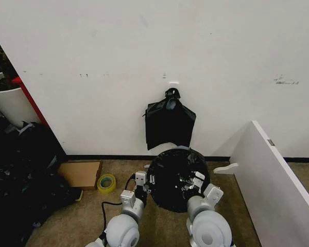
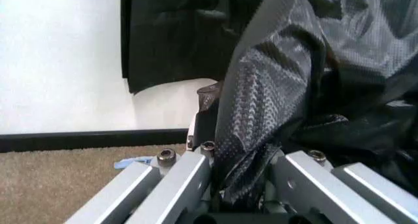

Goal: Place the garbage bag over the trash bin.

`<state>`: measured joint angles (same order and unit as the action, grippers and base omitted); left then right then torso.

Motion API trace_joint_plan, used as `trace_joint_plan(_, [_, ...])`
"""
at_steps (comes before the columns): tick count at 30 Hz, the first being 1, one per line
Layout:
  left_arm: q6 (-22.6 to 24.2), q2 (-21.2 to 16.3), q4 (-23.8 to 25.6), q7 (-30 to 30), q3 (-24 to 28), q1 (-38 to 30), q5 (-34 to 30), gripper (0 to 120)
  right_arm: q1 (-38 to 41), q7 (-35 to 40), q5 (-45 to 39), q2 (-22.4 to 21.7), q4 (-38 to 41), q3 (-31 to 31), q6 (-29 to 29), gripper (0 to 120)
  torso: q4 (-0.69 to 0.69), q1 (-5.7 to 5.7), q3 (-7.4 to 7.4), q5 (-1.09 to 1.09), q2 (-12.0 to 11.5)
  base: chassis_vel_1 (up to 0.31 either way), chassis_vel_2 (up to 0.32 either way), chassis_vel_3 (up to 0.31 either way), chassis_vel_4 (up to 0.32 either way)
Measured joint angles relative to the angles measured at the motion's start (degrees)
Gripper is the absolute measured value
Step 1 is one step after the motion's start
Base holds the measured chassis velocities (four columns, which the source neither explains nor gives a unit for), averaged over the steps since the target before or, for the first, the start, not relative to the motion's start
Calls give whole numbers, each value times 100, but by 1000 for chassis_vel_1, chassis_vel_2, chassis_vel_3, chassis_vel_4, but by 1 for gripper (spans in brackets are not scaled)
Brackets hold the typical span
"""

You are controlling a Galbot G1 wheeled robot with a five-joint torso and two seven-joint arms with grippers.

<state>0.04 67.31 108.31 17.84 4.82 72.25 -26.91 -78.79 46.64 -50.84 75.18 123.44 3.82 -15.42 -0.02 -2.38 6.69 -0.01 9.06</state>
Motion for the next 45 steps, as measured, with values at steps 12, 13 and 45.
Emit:
trace_joint_plan(12, [-22, -24, 37, -1, -33, 69, 60, 0, 109, 414, 601, -41, -213, 41, 47, 0, 1, 0, 0, 1, 0, 0, 0, 0, 0])
trace_joint_plan(13, [-25, -20, 24, 8, -42, 63, 58, 0, -16, 287, 612, -102, -43, 27, 26, 0, 1, 0, 0, 1, 0, 0, 0, 0, 0])
trace_joint_plan(45, [2348, 548, -275, 2484, -896, -534, -4038, 0, -1689, -2142, 1991, -411, 1200, 1120, 648, 64, 2, 0, 0, 1, 0, 0, 0, 0, 0])
